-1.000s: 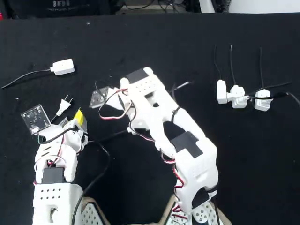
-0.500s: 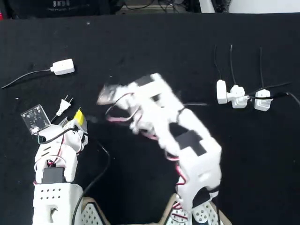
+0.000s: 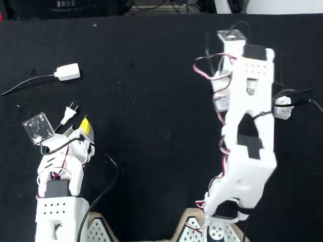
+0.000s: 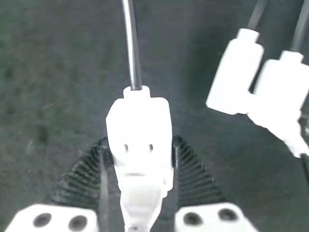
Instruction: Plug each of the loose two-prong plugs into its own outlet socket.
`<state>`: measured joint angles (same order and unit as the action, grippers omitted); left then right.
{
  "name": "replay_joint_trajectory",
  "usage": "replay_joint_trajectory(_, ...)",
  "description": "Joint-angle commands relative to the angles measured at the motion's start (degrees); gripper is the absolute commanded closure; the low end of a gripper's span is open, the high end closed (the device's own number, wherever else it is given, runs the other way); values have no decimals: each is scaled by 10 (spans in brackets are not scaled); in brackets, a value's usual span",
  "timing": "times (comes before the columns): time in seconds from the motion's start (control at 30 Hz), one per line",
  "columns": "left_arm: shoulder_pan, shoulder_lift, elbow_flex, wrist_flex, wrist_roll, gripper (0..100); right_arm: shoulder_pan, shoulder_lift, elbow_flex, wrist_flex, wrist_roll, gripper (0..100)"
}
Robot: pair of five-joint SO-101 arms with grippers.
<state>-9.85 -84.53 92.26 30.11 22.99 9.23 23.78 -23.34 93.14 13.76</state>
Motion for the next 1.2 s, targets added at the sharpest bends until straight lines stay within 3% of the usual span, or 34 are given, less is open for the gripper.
replay_joint_trajectory(0.0, 12, -8, -33, -15, 1, 848, 16, 71, -137, 47, -14, 987)
replay_joint_trajectory(0.1, 12, -8, -35, -15, 1, 848, 3, 140, -206, 69, -22, 988)
replay_joint_trajectory(0.33, 10, -8, -36, -15, 1, 848, -24, 239, -322, 74, -138, 988)
replay_joint_trajectory(0.53, 7, -8, -36, -15, 1, 848, -44, 291, -329, 76, -114, 988)
replay_joint_trajectory(0.8, 11, -8, -33, -15, 1, 848, 4, 307, -351, 56, -55, 988)
replay_joint_trajectory(1.07, 11, -8, -32, -15, 1, 848, 12, 335, -411, 57, -51, 985)
replay_joint_trajectory(1.17, 11, -8, -32, -15, 1, 848, 12, 349, -431, 61, -54, 919)
